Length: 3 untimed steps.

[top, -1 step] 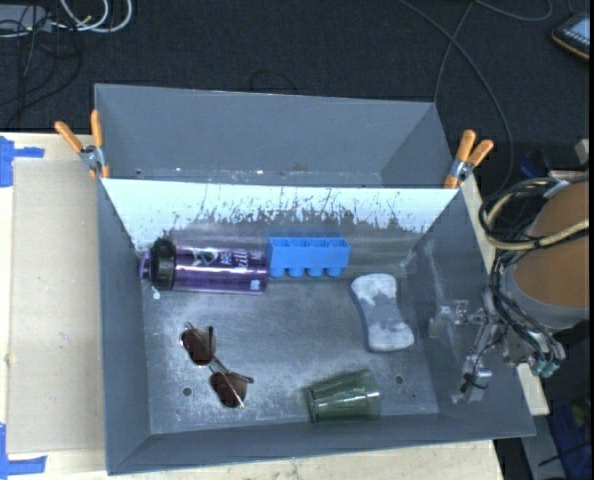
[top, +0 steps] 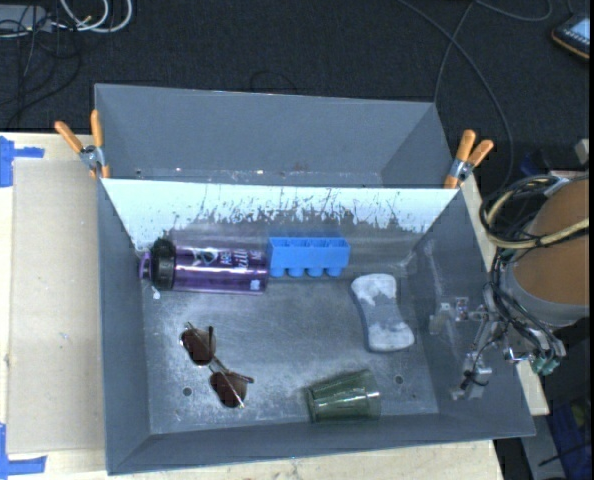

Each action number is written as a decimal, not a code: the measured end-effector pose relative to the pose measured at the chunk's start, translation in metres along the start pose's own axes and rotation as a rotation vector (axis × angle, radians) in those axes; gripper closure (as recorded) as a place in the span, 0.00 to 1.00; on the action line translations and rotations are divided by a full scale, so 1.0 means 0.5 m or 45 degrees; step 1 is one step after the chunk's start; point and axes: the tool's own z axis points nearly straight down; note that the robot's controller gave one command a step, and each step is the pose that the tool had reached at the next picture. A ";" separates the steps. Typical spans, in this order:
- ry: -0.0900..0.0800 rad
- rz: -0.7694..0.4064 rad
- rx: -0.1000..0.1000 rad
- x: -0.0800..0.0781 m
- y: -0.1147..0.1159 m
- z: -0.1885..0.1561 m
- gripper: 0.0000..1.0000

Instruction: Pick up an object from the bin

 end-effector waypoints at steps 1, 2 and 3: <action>0.002 -0.216 -0.001 0.003 0.123 0.100 0.00; -0.004 -0.787 0.004 -0.106 0.064 0.099 0.00; 0.007 -0.580 -0.003 -0.053 0.147 0.101 0.00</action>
Offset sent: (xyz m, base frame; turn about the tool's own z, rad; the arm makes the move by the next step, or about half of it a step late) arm 0.0698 0.0167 -0.0482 -0.6661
